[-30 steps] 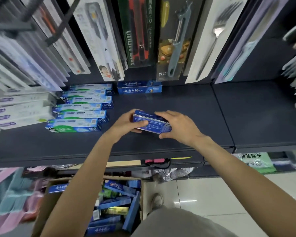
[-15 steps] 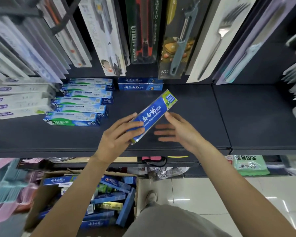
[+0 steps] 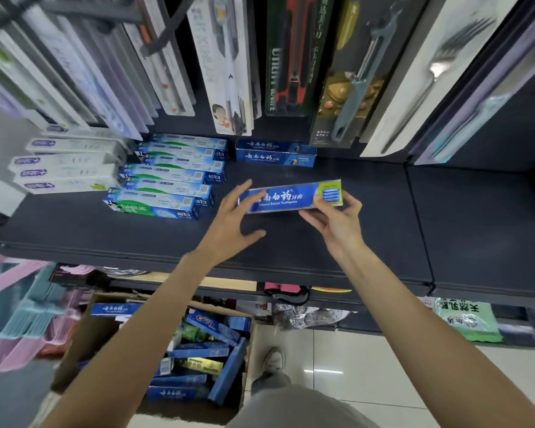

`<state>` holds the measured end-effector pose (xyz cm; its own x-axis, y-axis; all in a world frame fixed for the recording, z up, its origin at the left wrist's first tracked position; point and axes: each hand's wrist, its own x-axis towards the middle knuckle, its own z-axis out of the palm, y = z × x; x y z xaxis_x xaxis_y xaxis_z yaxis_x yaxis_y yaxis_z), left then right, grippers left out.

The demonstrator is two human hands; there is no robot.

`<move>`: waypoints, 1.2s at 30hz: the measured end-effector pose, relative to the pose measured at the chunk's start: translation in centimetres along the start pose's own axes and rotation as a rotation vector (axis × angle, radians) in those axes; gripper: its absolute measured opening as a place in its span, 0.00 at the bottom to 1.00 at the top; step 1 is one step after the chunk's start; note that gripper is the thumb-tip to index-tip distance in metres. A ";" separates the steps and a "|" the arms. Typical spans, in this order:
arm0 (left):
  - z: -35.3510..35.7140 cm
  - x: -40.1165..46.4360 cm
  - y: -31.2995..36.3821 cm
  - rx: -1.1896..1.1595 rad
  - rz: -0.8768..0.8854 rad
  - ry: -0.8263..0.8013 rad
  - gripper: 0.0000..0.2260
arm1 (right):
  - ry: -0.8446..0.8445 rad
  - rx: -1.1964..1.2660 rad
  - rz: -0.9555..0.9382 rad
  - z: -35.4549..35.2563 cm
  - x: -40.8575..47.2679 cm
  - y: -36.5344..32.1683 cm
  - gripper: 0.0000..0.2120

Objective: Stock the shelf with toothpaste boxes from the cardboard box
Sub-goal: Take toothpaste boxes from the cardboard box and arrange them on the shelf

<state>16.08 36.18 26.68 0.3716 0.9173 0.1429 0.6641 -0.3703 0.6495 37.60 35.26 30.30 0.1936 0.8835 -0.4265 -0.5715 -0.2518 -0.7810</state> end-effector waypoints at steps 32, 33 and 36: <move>3.1 -12.3 3.3 0.055 -0.468 0.313 0.12 | -0.734 -1.362 -0.381 -2.8 -4.7 4.4 0.11; 3.6 -14.9 3.6 0.177 -0.454 0.307 0.13 | -0.816 -1.430 -0.398 -3.2 -5.6 5.4 0.11; 5.3 -22.4 4.2 0.374 -0.547 0.216 0.16 | -1.040 -1.642 -0.478 -4.6 -8.0 9.1 0.14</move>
<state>14.03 13.34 22.22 -0.1920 0.9806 0.0391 0.9122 0.1637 0.3755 34.49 24.10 24.52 -0.7154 0.6727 -0.1891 0.6329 0.5092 -0.5832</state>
